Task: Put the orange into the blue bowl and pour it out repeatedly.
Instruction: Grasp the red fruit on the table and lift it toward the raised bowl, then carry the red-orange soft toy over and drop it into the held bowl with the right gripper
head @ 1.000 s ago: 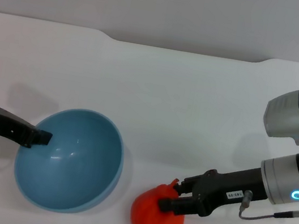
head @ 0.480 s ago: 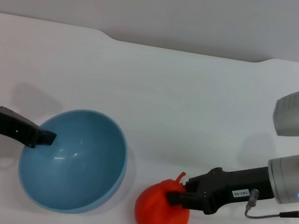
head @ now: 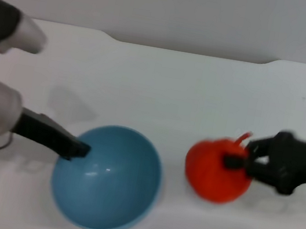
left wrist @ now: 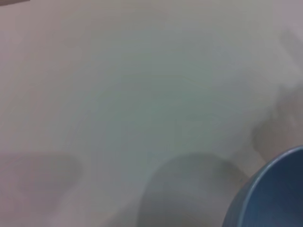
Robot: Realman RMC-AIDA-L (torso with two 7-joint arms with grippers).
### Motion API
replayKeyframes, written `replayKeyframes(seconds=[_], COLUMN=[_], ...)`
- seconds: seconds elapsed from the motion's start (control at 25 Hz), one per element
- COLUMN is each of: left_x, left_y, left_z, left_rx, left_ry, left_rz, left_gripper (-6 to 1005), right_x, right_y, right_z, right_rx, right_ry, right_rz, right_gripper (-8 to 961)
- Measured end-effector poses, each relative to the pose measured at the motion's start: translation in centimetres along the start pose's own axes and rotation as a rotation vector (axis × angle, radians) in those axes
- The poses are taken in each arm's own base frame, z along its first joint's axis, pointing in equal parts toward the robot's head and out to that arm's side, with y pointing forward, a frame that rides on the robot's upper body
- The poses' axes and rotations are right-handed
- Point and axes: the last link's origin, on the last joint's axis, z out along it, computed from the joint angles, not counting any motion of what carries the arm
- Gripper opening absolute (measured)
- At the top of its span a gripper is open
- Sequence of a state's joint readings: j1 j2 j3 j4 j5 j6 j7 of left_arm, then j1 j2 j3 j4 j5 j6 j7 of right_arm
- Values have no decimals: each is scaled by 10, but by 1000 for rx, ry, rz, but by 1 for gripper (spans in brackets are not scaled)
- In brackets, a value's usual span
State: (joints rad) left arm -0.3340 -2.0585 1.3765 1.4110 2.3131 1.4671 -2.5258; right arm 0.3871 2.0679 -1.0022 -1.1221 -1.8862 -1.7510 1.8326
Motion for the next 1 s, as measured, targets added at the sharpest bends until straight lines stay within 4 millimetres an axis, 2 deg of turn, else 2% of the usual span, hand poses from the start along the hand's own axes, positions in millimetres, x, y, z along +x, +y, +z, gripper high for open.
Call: replayKeyframes(seconds=[0.08,0.2,0.32,0.48,0.68,0.8,1.0], left_x=[8,23,40,56,68,70,71], left_y=[9,26,46,65,73,73,72], left_z=[9,22,35,44,44,43,42], left_rx=[-12,-26,-40,-52,-53,-52,-47], left_ry=[-13,-29,-41,-59,-44,-38,-33], left_rz=[30,90,165,225,254,257,253], left_gripper=[47,51,54,59,65,69,75], right_x=[-13,-25,-31,-27,-14,-12,-17], right_y=[10,20,24,20,13,11,11], right_z=[-13,-16,-6,16,37,42,40], right_rx=[-14,-55,-97,-124,-87,-74,-60], right_ry=[-84,-134,-113,-47,68,92,85], right_rz=[-47,-99,-125,-104,-97,-104,-113], right_gripper=[112,93,71,37,76,185,375])
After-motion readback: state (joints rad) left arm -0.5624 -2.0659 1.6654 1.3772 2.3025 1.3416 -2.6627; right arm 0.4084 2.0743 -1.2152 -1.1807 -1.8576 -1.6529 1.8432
